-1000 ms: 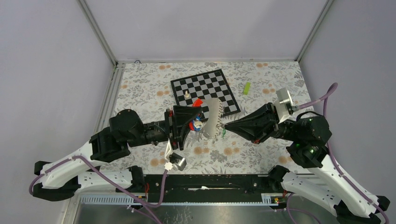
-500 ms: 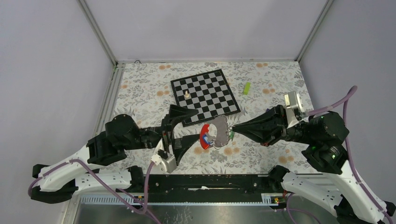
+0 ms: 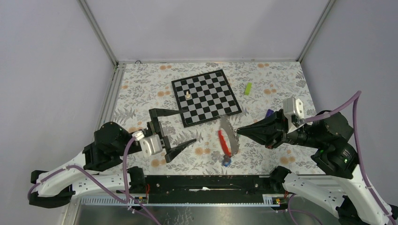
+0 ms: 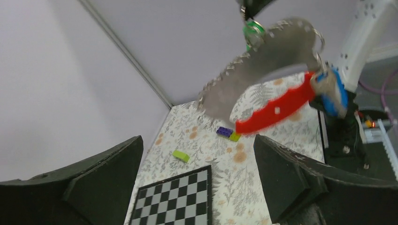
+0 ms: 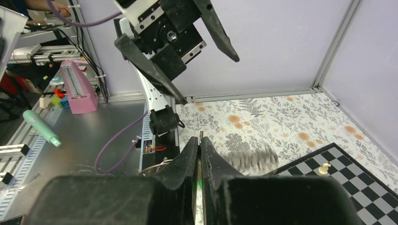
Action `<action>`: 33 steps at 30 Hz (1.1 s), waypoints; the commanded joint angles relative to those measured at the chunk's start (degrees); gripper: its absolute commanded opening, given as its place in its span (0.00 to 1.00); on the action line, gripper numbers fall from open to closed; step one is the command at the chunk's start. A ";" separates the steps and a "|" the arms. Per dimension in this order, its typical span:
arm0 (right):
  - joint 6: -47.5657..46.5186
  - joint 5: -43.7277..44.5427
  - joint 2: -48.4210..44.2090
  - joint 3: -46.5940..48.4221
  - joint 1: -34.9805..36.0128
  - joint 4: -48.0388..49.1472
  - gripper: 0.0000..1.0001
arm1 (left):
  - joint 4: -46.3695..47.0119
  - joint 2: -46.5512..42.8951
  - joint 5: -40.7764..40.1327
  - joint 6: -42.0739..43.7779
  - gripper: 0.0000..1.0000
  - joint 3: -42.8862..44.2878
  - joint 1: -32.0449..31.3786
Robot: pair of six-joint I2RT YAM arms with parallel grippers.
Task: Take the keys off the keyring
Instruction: Adjust the key on the keyring.
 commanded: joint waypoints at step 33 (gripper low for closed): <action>1.45 -2.60 -5.89 -7.25 -0.02 14.58 0.00 | 23.91 5.74 3.93 -23.39 0.91 -2.49 0.17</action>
